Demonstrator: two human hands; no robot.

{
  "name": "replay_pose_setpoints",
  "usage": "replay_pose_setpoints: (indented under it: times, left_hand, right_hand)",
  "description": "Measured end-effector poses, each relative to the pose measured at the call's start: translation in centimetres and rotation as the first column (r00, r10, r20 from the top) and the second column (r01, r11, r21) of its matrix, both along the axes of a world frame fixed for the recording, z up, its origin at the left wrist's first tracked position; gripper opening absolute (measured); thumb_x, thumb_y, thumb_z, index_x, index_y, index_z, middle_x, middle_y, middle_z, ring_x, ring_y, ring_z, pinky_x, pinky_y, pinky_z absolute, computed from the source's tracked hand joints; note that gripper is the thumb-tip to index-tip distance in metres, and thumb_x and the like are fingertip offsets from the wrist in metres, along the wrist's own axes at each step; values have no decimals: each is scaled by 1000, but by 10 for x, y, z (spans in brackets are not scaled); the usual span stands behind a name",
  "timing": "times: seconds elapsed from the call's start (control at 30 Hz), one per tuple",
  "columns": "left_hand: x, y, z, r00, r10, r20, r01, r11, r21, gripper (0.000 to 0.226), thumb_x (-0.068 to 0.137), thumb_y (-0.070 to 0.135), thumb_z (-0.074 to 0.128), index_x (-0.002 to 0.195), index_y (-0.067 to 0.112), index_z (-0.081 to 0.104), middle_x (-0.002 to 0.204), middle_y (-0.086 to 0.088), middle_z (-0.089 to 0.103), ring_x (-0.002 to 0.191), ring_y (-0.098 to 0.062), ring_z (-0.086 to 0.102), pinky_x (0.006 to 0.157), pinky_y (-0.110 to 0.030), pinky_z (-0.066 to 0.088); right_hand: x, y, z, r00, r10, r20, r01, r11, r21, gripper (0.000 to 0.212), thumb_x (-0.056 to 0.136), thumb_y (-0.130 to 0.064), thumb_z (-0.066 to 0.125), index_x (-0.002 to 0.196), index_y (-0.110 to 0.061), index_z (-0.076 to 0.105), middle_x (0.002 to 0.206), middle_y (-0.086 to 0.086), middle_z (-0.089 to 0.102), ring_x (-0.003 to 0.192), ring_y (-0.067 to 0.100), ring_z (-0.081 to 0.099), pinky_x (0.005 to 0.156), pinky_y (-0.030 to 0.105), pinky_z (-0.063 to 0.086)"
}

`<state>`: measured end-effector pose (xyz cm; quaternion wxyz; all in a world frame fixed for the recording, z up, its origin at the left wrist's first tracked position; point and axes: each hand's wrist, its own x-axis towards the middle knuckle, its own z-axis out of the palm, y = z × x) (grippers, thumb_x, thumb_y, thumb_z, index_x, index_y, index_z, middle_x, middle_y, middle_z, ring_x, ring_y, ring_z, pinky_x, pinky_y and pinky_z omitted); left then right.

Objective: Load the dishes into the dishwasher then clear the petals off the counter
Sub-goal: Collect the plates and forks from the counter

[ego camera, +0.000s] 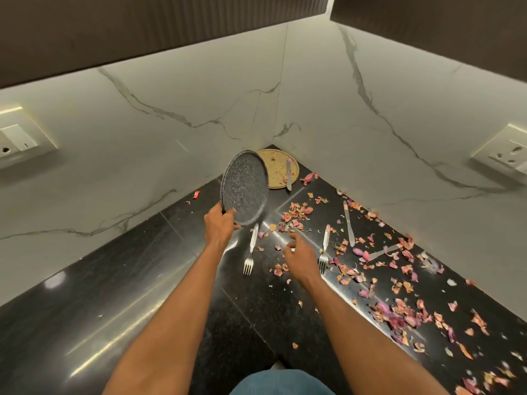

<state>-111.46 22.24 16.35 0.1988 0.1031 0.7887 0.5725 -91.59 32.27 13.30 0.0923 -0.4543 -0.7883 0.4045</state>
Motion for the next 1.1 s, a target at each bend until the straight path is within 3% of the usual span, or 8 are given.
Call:
replay_pose_setpoints:
  times: [0.1,0.2,0.27,0.4,0.53,0.67,0.73,1.1]
  left_hand:
    - [35,5,-7,982,-61,181,41,993,112,31,93,-3,58,124,1,61,118,-13,65,85,-30,73,60,-36,63]
    - [73,11,-16,936,-125,328,65,980,189,24,90,-8,57,112,1,61,118,-21,66,86,-34,72,59,-41,63]
    - [99,16,-21,900,-174,401,91,972,217,24,89,-10,57,110,1,61,115,-23,67,85,-35,72,57,-41,63]
    - [143,20,-28,807,-228,545,86,958,273,35,90,-10,58,123,1,53,116,-22,65,95,-40,71,57,-36,62]
    - [178,22,-35,702,-312,640,126,939,319,34,89,-9,61,121,-2,54,118,-24,67,90,-35,74,59,-35,62]
    - [229,22,-37,624,-418,660,246,907,343,39,89,-9,60,126,-6,52,115,-24,69,84,-34,75,57,-36,62]
    - [258,20,-38,595,-452,664,305,892,334,37,89,-8,60,125,-5,53,114,-24,69,86,-36,74,59,-39,63]
    - [403,-18,-61,574,-618,537,622,756,205,43,93,-2,61,130,17,51,122,-12,67,105,-36,69,77,-52,62]
  right_hand:
    - [12,5,0,993,-118,-28,115,989,-90,40,101,-15,50,141,-15,50,93,0,67,78,14,65,67,34,52]
    - [25,9,-4,970,-236,-56,215,944,-252,41,102,-23,56,141,-12,48,107,4,68,90,18,67,77,37,56]
    - [36,13,-10,911,-405,-79,335,838,-431,44,101,-29,62,139,-13,48,121,7,64,102,23,67,85,43,60]
    - [81,20,-19,668,-736,-105,498,548,-672,36,99,-16,64,133,-11,53,116,11,70,92,25,73,57,30,59]
    - [140,18,-15,660,-736,-148,460,553,-695,18,98,-15,67,115,-13,64,104,10,75,87,25,74,63,31,59]
    - [197,13,-28,604,-784,-140,543,534,-648,16,92,-19,73,106,-11,70,101,9,76,95,29,74,90,52,60]
    - [229,4,-31,552,-823,-136,580,496,-646,11,90,-18,74,100,-15,70,100,8,77,97,31,73,93,56,58]
    - [391,-109,-35,244,-953,-181,606,296,-738,17,99,-8,66,116,-8,66,110,8,72,96,21,70,64,30,61]
